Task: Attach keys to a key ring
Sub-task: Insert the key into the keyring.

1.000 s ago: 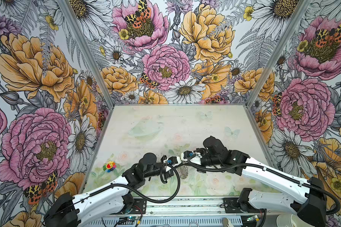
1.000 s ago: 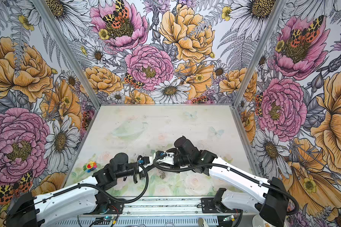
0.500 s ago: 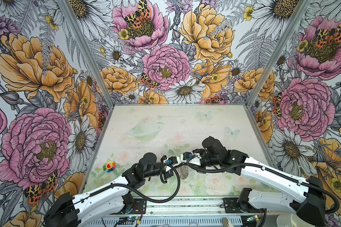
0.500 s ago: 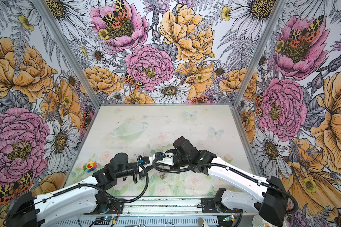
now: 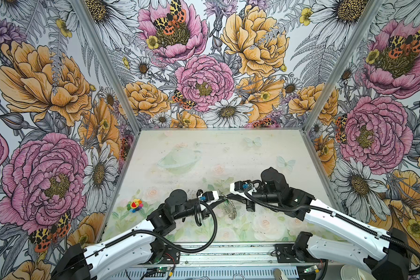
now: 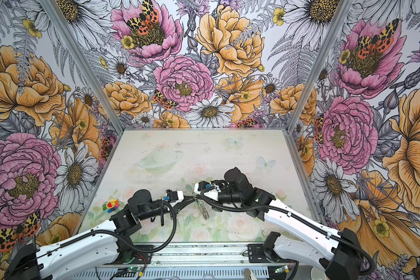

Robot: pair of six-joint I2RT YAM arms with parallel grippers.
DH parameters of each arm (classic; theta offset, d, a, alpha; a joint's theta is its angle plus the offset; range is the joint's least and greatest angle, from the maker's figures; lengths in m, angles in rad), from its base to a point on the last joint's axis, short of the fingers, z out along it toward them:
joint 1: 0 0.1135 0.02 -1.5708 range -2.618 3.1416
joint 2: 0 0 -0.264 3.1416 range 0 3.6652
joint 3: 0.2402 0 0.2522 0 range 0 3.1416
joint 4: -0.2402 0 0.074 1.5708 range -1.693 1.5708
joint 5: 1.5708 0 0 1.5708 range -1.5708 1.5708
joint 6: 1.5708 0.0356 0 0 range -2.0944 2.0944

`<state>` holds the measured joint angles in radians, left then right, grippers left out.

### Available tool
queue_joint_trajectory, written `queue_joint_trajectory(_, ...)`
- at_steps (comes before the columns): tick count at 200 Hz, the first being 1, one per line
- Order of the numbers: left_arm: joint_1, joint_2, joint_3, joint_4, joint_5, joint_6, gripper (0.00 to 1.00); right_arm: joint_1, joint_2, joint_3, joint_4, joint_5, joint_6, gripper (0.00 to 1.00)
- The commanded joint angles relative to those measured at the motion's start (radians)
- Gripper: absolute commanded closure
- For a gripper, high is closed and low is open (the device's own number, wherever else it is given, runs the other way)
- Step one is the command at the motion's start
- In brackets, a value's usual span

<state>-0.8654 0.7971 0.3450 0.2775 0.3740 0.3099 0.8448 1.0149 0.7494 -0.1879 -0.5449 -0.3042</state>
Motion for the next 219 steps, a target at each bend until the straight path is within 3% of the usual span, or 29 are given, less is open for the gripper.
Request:
queue_joint_trajectory(1, 0.009, -0.012, -0.02, 0.036, 0.004, -0.025, 0.85, -0.003, -0.019, -0.051, 0.235, -0.097, 0.097, 1.0)
queue_joint_trajectory(34, 0.013, -0.034, -0.036, 0.062, 0.009, -0.038, 0.86, -0.003, -0.014, -0.073, 0.278, -0.104, 0.11, 1.0)
queue_joint_trajectory(129, 0.016, -0.047, -0.046, 0.082, 0.013, -0.049, 0.89, 0.008, -0.001, -0.226, 0.696, -0.09, 0.232, 1.0)
queue_joint_trajectory(154, 0.018, -0.047, -0.044, 0.08, 0.006, -0.046, 1.0, 0.01, -0.005, -0.214, 0.606, -0.071, 0.191, 1.0)
queue_joint_trajectory(184, 0.017, -0.035, -0.034, 0.058, -0.015, -0.033, 1.0, 0.009, -0.032, -0.173, 0.403, -0.047, 0.107, 1.0)
queue_joint_trajectory(219, 0.001, 0.003, -0.001, -0.011, -0.037, 0.014, 1.0, 0.008, -0.055, -0.06, 0.053, 0.03, -0.03, 0.84)
